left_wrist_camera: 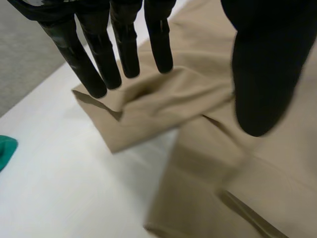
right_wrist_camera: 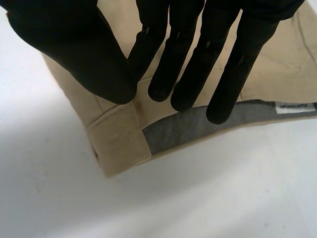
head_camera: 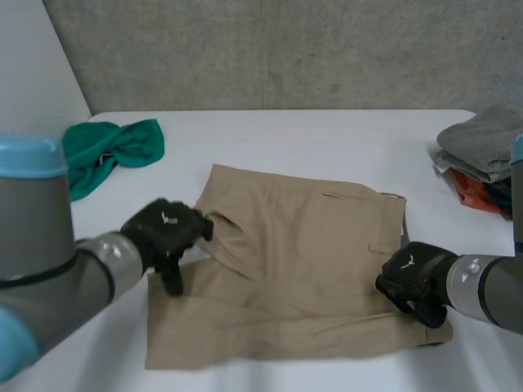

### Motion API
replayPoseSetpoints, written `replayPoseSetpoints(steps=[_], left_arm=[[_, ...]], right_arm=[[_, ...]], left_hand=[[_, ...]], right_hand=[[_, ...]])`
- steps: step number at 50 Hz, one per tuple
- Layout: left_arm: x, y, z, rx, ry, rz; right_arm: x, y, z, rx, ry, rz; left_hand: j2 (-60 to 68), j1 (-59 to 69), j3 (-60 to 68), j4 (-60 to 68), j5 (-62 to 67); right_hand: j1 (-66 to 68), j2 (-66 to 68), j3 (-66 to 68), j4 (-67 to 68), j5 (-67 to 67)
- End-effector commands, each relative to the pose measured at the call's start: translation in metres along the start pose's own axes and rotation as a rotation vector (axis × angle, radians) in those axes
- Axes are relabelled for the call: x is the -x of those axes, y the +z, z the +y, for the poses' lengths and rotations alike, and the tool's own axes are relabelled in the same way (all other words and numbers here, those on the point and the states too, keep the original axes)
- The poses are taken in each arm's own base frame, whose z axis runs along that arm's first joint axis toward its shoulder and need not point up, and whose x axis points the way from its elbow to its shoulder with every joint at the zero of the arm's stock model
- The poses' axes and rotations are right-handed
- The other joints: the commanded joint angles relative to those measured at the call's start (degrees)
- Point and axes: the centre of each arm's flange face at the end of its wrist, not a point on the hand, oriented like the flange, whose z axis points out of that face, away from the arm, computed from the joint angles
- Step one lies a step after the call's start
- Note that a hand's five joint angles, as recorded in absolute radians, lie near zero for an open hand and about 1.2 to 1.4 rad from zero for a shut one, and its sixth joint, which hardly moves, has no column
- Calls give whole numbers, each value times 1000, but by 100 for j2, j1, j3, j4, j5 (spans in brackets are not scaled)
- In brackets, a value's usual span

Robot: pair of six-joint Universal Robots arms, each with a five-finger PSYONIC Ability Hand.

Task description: Fold the laundry.

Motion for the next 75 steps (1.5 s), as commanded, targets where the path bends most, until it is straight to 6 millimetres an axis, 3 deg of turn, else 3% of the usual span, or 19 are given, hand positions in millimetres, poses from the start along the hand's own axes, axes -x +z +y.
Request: replayPoseSetpoints(steps=[1, 9, 20, 24, 29, 40, 49, 50, 52, 53, 61, 75], left_arm=[[19, 56, 6, -27, -76, -16], [27, 105, 17, -53, -60, 64], [21, 128, 21, -82, -38, 91], [14, 131, 20, -85, -27, 102], [11, 135, 20, -101, 13, 70], [20, 108, 21, 35, 158, -165], [11, 92, 23, 34, 228, -165], [9, 95, 20, -22, 205, -139], [6, 98, 18, -66, 185, -106], [5, 99, 15, -95, 174, -89], [0, 112, 13, -155, 62, 21], [-5, 126, 19, -109, 85, 36]], right_arm=[[0, 2, -2, -21, -2, 22], [1, 6, 0, -24, 8, 23], [2, 10, 1, -28, 2, 32], [1, 10, 1, -30, 1, 34], [2, 10, 1, -30, 4, 31], [2, 9, 1, -31, 3, 32], [3, 8, 0, -34, -2, 31], [3, 8, 0, -34, 0, 31], [3, 8, 0, -34, 0, 31], [4, 8, 0, -34, -1, 29], [4, 7, 0, -35, -1, 32], [5, 8, 0, -32, 0, 29]], left_hand=[[1135, 1089, 1135, 1117, 1110], [1286, 1241, 1286, 1269, 1262], [1807, 1762, 1807, 1789, 1782], [2529, 2484, 2529, 2512, 2505], [5485, 5440, 5485, 5468, 5461], [5490, 5445, 5490, 5473, 5466], [5425, 5380, 5425, 5408, 5401], [2710, 2665, 2710, 2693, 2686], [1276, 1231, 1276, 1259, 1252], [1187, 1141, 1187, 1169, 1162], [1707, 1662, 1707, 1690, 1683], [2580, 2535, 2580, 2563, 2556]], right_hand=[[1804, 1288, 1187, 1135, 1140], [1804, 1288, 1187, 1135, 1140], [1804, 1288, 1187, 1135, 1140], [1804, 1288, 1187, 1135, 1140], [1804, 1288, 1187, 1135, 1140], [1804, 1288, 1187, 1135, 1140], [1804, 1288, 1187, 1135, 1140], [1804, 1288, 1187, 1135, 1140], [1804, 1288, 1187, 1135, 1140], [1804, 1288, 1187, 1135, 1140], [1804, 1288, 1187, 1135, 1140], [1804, 1288, 1187, 1135, 1140]])
